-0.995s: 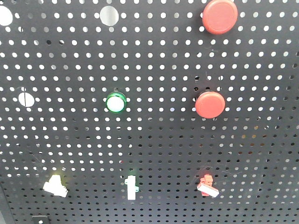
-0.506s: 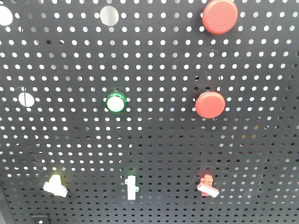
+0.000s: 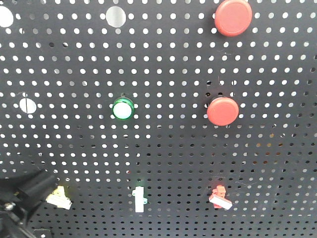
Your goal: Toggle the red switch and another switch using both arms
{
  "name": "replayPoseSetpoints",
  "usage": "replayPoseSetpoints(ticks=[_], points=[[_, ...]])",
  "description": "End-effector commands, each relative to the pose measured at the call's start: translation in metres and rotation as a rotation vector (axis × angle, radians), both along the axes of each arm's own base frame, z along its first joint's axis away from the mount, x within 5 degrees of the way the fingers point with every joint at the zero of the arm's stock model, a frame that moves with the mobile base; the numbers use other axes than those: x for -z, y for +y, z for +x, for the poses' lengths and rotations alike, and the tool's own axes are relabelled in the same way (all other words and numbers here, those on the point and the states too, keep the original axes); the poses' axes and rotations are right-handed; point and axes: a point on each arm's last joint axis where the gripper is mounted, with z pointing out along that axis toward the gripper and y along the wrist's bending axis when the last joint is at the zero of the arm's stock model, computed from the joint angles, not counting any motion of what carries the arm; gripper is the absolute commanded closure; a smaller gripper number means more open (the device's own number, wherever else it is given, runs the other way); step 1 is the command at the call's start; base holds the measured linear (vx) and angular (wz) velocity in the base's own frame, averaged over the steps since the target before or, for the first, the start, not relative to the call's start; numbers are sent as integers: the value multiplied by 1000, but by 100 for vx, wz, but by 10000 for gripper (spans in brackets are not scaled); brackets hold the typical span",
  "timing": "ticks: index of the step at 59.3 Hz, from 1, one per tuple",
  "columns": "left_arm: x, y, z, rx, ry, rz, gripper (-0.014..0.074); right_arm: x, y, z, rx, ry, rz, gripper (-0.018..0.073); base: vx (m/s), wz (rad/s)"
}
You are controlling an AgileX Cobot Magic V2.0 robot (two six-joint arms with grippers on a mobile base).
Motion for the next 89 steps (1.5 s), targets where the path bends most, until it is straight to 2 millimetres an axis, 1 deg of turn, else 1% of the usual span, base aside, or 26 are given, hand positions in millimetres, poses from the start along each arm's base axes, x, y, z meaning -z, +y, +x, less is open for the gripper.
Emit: replayPoseSetpoints(ticks=[1,12,19,29,36,41,45,51,56,59,62,70,73,80,89], points=[[-17,-4,2,19,-61,-67,594,-18,0,-1,0,-104,-7,566,0,0],[-8,-2,4,-10,18,-33,594,-18,0,-1,0,-104,-7,566,0,0],[-4,0,4,-45,100,-89,594,-18,0,-1,0,-104,-8,566,0,0],[4,3,4,-84,195,-93,594,-18,0,-1,0,-104,-8,566,0,0],[9,4,3,-119,285,-160,594,-18,0,-1,0,-104,-8,566,0,0],[11,5,3,-132,319,-188,594,-18,0,-1,0,-104,-8,566,0,0],[6,6,0,-128,299,-215,594,-18,0,-1,0,-104,-8,566,0,0],[-7,9,-9,-110,225,-254,594,-18,0,-1,-6,-103,7,566,0,0],[-17,15,-21,-104,183,-275,594,-18,2,-1,-25,-103,20,566,0,0],[-20,18,-27,-107,176,-274,594,-18,4,-1,-39,-104,-10,566,0,0],[-23,21,-34,-110,170,-271,594,-18,7,-2,-67,-106,-41,566,0,0],[-30,28,-49,-107,129,-284,594,-15,18,2,-200,-77,21,566,0,0],[-33,30,-52,-104,111,-288,594,-14,25,5,-260,-64,10,566,0,0],[-36,32,-57,-100,90,-299,594,-12,44,15,-409,-67,-21,566,0,0],[-36,32,-58,-99,87,-300,594,-9,68,32,-556,-42,13,566,0,0]])
